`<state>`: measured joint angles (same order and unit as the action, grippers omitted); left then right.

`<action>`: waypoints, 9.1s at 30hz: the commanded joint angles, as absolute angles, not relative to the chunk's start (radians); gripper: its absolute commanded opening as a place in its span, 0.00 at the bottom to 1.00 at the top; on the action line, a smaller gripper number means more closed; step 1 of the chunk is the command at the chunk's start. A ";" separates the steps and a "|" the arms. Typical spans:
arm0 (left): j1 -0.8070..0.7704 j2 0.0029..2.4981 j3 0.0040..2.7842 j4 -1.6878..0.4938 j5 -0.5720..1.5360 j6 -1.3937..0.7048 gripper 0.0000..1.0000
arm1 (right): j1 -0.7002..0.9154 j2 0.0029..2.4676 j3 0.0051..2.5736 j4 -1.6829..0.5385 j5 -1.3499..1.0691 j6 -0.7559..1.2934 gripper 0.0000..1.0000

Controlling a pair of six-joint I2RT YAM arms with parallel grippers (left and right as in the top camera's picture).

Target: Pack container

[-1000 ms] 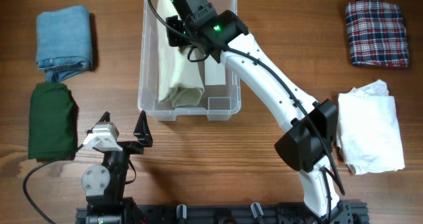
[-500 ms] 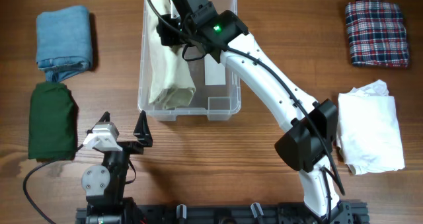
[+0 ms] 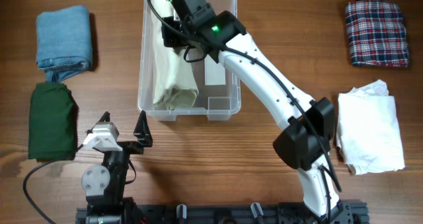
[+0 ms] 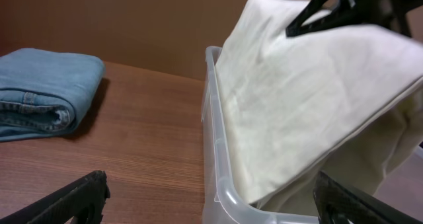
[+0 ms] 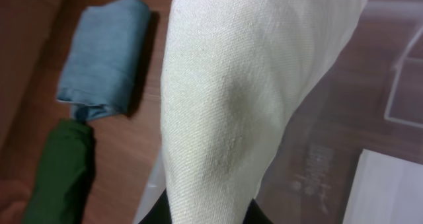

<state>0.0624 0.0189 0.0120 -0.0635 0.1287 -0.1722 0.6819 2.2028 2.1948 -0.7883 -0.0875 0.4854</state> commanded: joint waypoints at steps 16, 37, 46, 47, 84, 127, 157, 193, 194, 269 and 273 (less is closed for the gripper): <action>0.070 0.016 0.006 -0.065 0.126 -0.164 1.00 | 0.627 2.241 2.219 -0.948 0.170 0.397 0.04; 0.070 0.016 0.006 -0.065 0.126 -0.164 1.00 | 0.614 2.271 2.219 -0.999 0.264 0.315 0.04; 0.070 0.017 0.006 -0.065 0.126 -0.164 1.00 | 0.638 2.238 2.283 -0.997 0.152 0.313 0.04; 0.070 0.018 0.006 -0.065 0.126 -0.164 1.00 | 0.643 2.234 2.295 -1.000 0.151 0.313 0.04; 0.070 0.018 0.006 -0.065 0.126 -0.164 1.00 | 0.693 2.197 2.281 -0.770 0.156 0.707 0.04; 0.070 0.020 0.006 -0.065 0.126 -0.164 1.00 | 0.633 2.331 2.281 -0.972 0.323 0.443 0.15; 0.070 0.020 0.006 -0.065 0.126 -0.164 1.00 | 0.608 2.333 2.281 -1.282 0.257 0.152 0.04; 0.070 0.020 0.006 -0.065 0.126 -0.164 1.00 | 0.609 2.334 2.000 -1.164 0.178 0.077 0.04; 0.070 0.020 0.006 -0.065 0.126 -0.164 1.00 | 0.609 2.334 2.001 -1.163 0.180 0.078 0.04; 0.070 0.020 0.006 -0.065 0.126 -0.164 1.00 | 0.616 2.049 2.197 -1.208 0.109 0.174 0.63; 0.070 0.020 0.006 -0.065 0.126 -0.164 1.00 | 0.533 1.953 2.206 -1.156 0.108 0.186 0.75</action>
